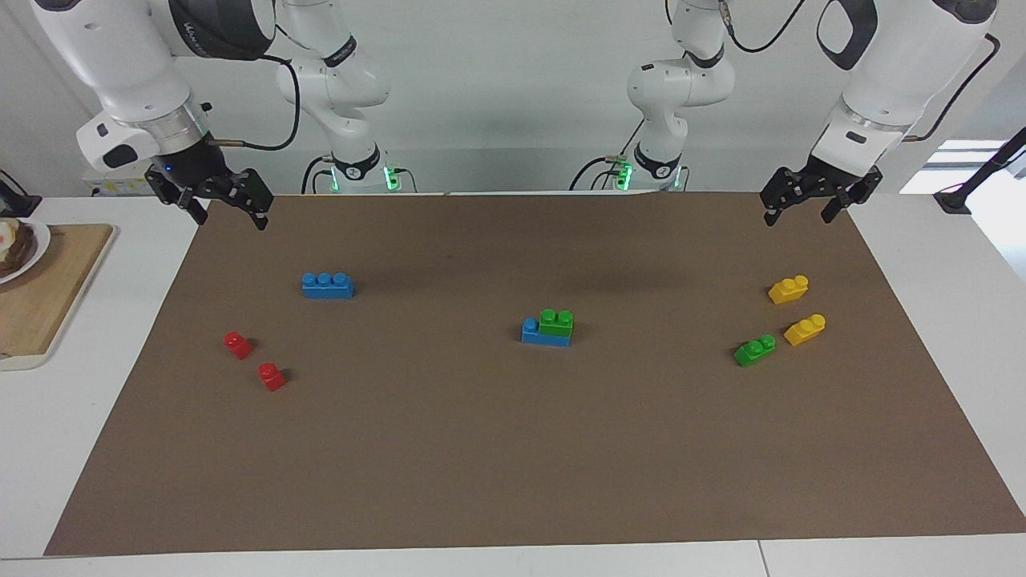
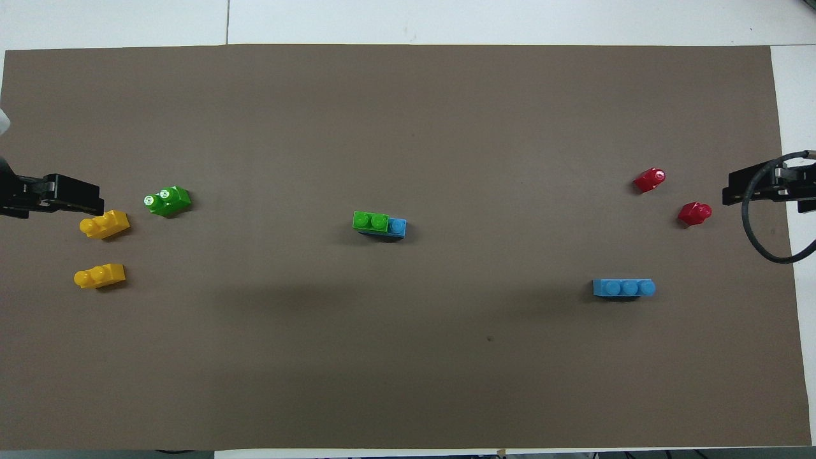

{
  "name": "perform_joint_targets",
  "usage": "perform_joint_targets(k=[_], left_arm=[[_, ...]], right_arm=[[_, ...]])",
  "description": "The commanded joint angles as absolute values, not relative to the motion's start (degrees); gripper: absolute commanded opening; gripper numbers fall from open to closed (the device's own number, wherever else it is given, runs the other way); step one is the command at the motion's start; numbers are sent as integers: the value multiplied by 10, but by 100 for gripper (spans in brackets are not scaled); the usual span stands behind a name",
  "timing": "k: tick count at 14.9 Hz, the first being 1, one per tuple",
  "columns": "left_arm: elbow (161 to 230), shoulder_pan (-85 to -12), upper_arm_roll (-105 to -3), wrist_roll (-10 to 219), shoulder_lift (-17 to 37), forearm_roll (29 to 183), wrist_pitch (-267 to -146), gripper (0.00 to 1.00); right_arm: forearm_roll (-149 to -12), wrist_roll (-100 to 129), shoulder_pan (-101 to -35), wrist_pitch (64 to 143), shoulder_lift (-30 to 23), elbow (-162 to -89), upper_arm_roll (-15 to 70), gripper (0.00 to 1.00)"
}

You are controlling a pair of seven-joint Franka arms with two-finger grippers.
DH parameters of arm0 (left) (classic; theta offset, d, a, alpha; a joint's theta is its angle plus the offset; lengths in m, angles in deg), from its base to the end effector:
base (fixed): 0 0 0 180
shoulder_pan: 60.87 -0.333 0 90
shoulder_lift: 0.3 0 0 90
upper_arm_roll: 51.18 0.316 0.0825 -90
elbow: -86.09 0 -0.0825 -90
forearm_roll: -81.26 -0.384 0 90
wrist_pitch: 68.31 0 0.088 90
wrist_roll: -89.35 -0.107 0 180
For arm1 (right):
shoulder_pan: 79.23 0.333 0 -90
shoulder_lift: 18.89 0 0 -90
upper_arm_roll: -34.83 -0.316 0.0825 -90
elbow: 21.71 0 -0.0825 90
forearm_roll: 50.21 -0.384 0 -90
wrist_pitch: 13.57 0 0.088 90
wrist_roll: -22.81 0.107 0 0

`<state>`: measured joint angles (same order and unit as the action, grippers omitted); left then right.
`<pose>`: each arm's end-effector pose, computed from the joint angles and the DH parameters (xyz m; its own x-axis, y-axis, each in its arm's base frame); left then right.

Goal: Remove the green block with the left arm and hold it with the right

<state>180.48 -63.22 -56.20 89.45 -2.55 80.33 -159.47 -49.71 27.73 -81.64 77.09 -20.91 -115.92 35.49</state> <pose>0.5425 -0.0245 0.6115 0.9988 -0.0450 -0.0172 -0.0454 -0.9988 -0.0197 0.5425 -0.0301 0.6102 0.9900 -0.1389 -0.0259 -0.1386 -0.9903 0.0106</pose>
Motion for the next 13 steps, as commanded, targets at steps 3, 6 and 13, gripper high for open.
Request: perform_joint_targets(k=[3,6,13], left_arm=[[1812,-633,-561,887,-36,810,-1591,100],[1813,-629,-560,890,-36,810,-1587,100],[1817,-626,-560,893,-37,810,-1593,100]], right_arm=[[-493,279,-824,762,-217,-1163,350,100],[-493,279,-824,762,-217,-1163,350,100],[-493,278,-824,762,-217,-1163,350,100]])
